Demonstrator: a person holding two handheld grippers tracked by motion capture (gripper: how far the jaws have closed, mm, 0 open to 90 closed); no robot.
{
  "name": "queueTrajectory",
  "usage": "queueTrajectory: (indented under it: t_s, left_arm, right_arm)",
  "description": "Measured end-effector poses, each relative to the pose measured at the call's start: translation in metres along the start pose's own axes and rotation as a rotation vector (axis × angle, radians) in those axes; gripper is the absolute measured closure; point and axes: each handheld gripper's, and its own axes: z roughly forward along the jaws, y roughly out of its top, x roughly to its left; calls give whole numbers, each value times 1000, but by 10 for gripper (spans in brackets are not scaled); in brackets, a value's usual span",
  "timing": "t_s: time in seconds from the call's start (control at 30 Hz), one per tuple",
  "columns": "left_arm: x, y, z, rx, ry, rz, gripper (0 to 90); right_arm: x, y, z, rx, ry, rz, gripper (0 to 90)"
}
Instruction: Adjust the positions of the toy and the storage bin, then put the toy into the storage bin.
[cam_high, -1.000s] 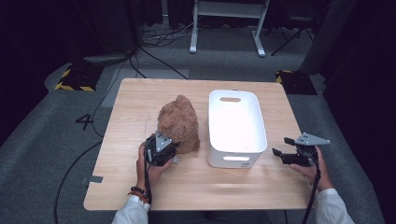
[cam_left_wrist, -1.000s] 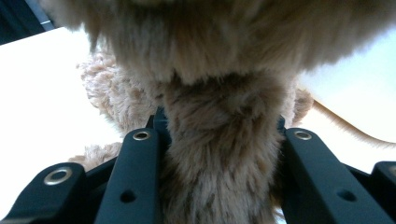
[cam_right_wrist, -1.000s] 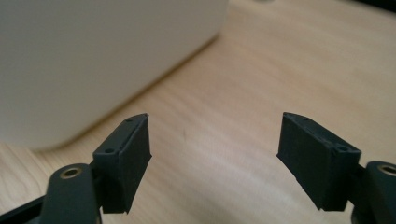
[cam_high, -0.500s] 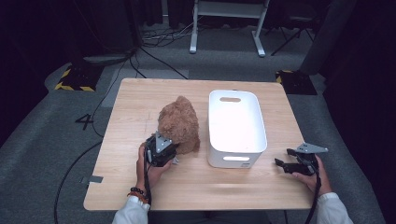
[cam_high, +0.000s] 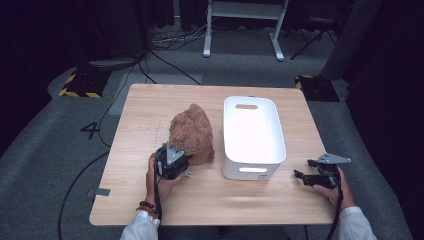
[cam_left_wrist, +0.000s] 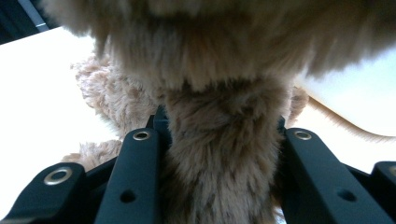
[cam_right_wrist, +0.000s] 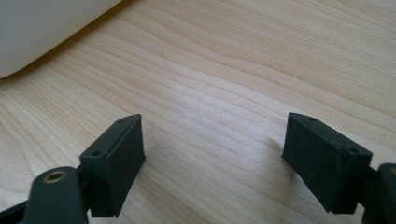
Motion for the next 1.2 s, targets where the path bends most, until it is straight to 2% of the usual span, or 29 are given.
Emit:
queueTrajectory:
  t_s: [0.13, 0.27, 0.43, 0.63, 0.73, 0.9, 0.93, 1.2]
  left_arm:
    - [-1, 0, -1, -5, 4, 0, 652]
    - [-3, 2, -3, -38, -1, 5, 673]
    - [-4, 4, -5, -53, -6, 4, 689]
    - [-8, 11, -9, -96, -3, -1, 698]
    - [-10, 17, -15, -133, -20, -13, 700]
    - [-13, 21, -19, -154, -23, -10, 701]
    - [-15, 22, -21, -159, -22, 2, 701]
    - [-16, 28, -26, -187, -31, 1, 701]
  right_arm:
    - [0, 0, 0, 0, 0, 0, 202]
    - [0, 1, 1, 2, 2, -2, 191]
    - [0, 1, 1, 3, 4, -4, 188]
    - [0, 1, 1, 3, 3, -5, 188]
    - [0, 1, 1, 3, 4, -3, 189]
    - [0, 1, 1, 2, 3, -6, 190]
    - [0, 1, 1, 2, 2, -4, 190]
    - [0, 1, 1, 2, 1, -4, 190]
